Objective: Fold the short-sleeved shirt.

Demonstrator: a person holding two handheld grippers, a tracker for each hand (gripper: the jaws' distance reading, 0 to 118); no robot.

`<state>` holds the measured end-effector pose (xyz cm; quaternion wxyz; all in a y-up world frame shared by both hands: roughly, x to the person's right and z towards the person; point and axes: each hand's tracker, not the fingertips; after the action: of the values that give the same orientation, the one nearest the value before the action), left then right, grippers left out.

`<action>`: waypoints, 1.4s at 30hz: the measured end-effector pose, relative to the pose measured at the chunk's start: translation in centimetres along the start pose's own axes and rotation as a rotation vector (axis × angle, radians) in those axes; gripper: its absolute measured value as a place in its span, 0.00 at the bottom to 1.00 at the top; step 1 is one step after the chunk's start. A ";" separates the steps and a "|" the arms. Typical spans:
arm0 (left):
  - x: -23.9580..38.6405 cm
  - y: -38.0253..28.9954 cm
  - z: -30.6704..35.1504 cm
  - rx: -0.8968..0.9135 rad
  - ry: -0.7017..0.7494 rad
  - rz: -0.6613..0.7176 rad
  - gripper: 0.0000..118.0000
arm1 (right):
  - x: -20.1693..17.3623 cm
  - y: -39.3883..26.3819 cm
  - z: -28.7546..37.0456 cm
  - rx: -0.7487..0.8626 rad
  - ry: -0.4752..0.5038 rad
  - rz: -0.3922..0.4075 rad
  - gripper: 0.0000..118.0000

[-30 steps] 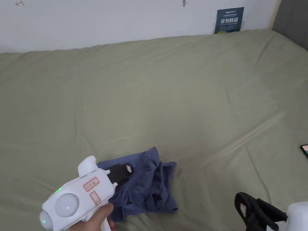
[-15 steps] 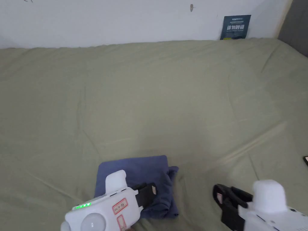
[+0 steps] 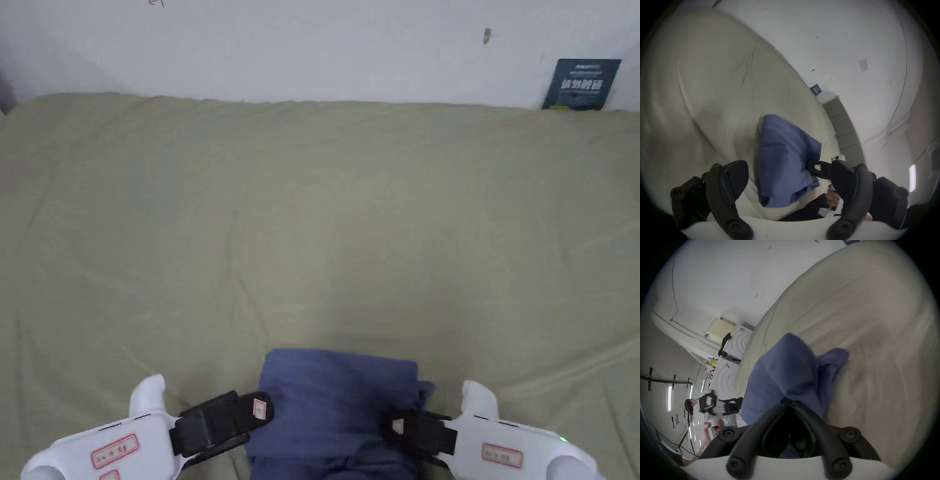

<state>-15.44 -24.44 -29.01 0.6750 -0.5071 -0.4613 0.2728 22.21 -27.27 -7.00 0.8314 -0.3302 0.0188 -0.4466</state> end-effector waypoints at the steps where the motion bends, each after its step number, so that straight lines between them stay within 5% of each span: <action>1: -1.7 0.3 -1.1 -0.027 -0.046 0.077 0.90 | 0.2 0.0 0.3 0.002 0.003 0.003 0.00; 4: -5.8 -0.1 -4.8 -0.125 -0.260 0.326 0.89 | 0.2 0.0 1.0 -0.005 -0.003 0.022 0.00; 6: -5.2 -0.3 -7.2 -0.096 -0.449 0.330 0.89 | 0.1 -0.1 0.9 -0.005 -0.006 0.030 0.00; 8: -4.3 -0.5 -9.5 -0.136 -0.387 0.307 0.87 | 0.2 0.0 0.6 -0.007 -0.003 0.019 0.00; 9: -3.7 -0.6 -10.0 -0.124 -0.373 0.282 0.76 | 0.2 0.0 0.3 -0.009 0.003 0.010 0.00; 11: -3.3 -0.3 -10.5 -0.127 -0.232 0.305 0.19 | 0.3 -0.1 0.0 -0.008 0.011 -0.001 0.00; 12: -3.5 -0.4 -10.7 -0.139 -0.075 0.299 0.19 | 0.3 -0.2 0.1 -0.002 0.015 -0.005 0.00; 14: -3.2 -0.5 -9.8 -0.123 -0.174 0.286 0.19 | 0.4 -0.4 0.3 0.002 0.022 -0.020 0.00; 18: -0.4 1.4 -6.0 -0.114 -0.010 0.070 0.19 | -0.6 -1.1 1.9 0.004 0.021 0.011 0.00; 25: -5.4 11.6 12.0 0.030 0.247 -0.106 0.19 | -2.0 -3.2 4.2 -0.059 -0.052 0.086 0.00; 33: -18.1 22.1 29.0 -0.032 0.547 -0.021 0.19 | -3.7 -6.0 4.0 -0.146 -0.122 0.098 0.00; 35: -20.1 22.1 30.1 -0.014 0.555 0.057 0.23 | -4.5 -6.7 4.0 -0.150 -0.117 0.099 0.00; 36: -20.8 22.1 30.2 -0.002 0.561 0.064 0.32 | -4.9 -6.8 4.1 -0.150 -0.117 0.101 0.00; 38: -20.9 21.6 29.2 0.005 0.575 0.039 0.72 | -5.5 -6.9 4.3 -0.146 -0.121 0.106 0.00; 39: -20.8 21.3 29.3 0.019 0.533 0.005 0.83 | -5.6 -6.9 4.4 -0.146 -0.121 0.105 0.00; 41: -19.7 20.7 29.4 0.030 0.457 -0.032 0.99 | -6.1 -6.7 4.6 -0.144 -0.125 0.114 0.00; 42: -19.3 20.4 30.0 0.002 0.496 -0.028 0.98 | -6.1 -6.5 4.8 -0.141 -0.128 0.123 0.00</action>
<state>-48.56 -20.74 -52.94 0.7719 -0.5513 -0.2884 0.1311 15.36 -22.57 -1.14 0.8314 -0.4139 0.0173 -0.3704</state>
